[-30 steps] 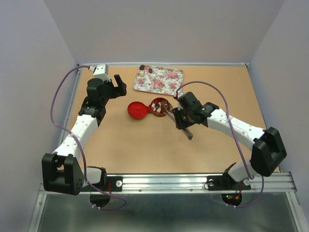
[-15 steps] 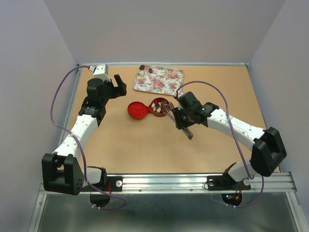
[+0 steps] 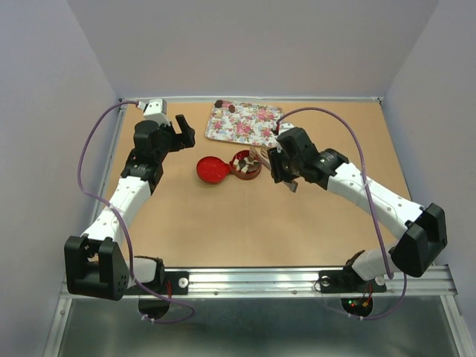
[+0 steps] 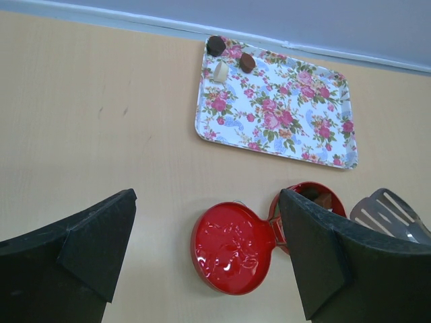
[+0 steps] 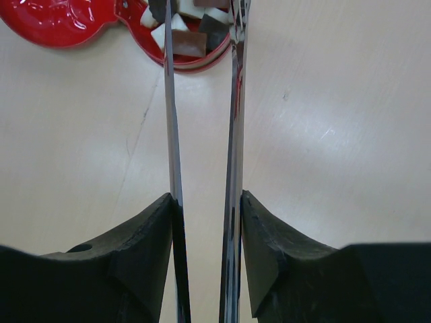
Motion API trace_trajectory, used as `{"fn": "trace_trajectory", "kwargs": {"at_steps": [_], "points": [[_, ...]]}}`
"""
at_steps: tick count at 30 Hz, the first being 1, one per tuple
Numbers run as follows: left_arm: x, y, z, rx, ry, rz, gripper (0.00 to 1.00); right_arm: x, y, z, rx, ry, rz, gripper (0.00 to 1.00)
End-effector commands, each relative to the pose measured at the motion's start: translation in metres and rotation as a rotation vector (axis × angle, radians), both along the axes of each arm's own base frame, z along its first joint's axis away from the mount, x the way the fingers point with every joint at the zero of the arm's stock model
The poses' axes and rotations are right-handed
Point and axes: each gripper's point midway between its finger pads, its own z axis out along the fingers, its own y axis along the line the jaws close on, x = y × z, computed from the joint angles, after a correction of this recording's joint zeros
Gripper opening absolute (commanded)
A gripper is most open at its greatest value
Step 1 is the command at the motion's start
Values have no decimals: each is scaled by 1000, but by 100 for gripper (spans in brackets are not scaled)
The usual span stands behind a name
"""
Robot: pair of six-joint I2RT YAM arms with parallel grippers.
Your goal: Pack the chocolate
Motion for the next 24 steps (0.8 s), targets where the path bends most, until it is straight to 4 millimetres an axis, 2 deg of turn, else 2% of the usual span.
{"fn": "trace_trajectory", "kwargs": {"at_steps": [1, 7, 8, 9, 11, 12, 13, 14, 16, 17, 18, 19, 20, 22, 24], "points": [[1, -1, 52, -27, -125, -6, 99, 19, 8, 26, 3, -86, -3, 47], [2, -1, 49, -25, -120, -6, 99, 43, 19, 44, -20, -152, 13, 47], [3, -1, 49, -23, -119, -5, 99, 48, 23, 41, -30, -151, 18, 47], [3, -1, 48, -22, -118, -5, 99, 56, 29, 48, -17, -177, 22, 47], [3, -1, 47, -23, -116, -8, 99, 67, 36, 50, -23, -194, 42, 47], [3, -1, 49, -25, -119, -7, 99, 75, 45, 42, -29, -190, 53, 47], [3, -2, 48, -25, -117, -10, 99, 83, 52, 51, -23, -214, 66, 47], [4, -2, 49, -25, -119, -9, 99, 90, 57, 50, -24, -221, 73, 47], [4, -1, 49, -23, -122, -6, 99, 106, 69, 35, -40, -215, 93, 47], [4, -1, 49, -25, -120, -6, 99, 117, 75, 46, -23, -244, 91, 47], [3, -1, 50, -24, -124, -6, 99, 125, 81, 46, -18, -259, 94, 47], [3, -2, 50, -26, -123, -10, 99, 136, 87, 28, -39, -239, 100, 47], [3, -2, 49, -25, -120, -9, 99, 146, 95, 39, -20, -266, 102, 47], [3, -1, 50, -24, -124, -9, 99, 167, 109, 31, -17, -277, 106, 47], [3, -1, 50, -23, -124, -5, 99, 180, 118, 27, -10, -285, 104, 47]]}}
